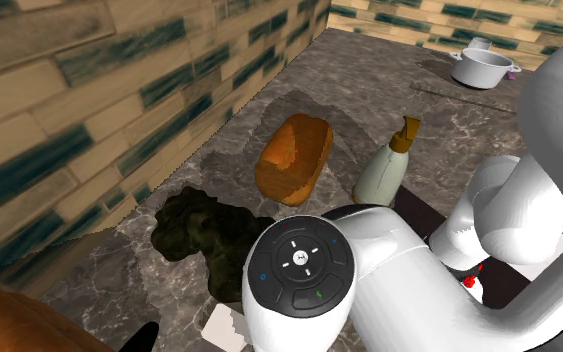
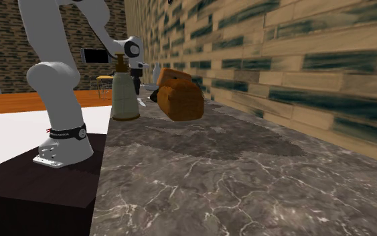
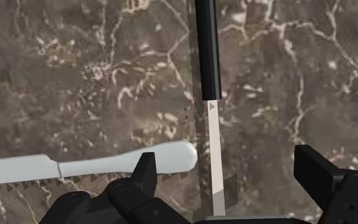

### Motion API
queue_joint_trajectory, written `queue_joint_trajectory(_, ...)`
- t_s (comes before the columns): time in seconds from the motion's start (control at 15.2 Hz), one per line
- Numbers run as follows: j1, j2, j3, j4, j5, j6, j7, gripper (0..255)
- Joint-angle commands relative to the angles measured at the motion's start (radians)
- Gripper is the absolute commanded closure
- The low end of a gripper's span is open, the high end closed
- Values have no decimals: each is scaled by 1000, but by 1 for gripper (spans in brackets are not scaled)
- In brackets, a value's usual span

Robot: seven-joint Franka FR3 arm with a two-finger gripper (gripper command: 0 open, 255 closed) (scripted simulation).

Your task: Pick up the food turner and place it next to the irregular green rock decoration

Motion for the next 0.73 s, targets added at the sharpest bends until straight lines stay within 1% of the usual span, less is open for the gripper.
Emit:
queue_joint_trajectory(0.0,-2,-45,-9,26,40,-57,-32,0)
queue_joint_trajectory(0.13,0,-88,-24,62,72,-122,-57,0)
queue_joint_trajectory(0.66,2,-88,-26,62,71,-122,-57,0)
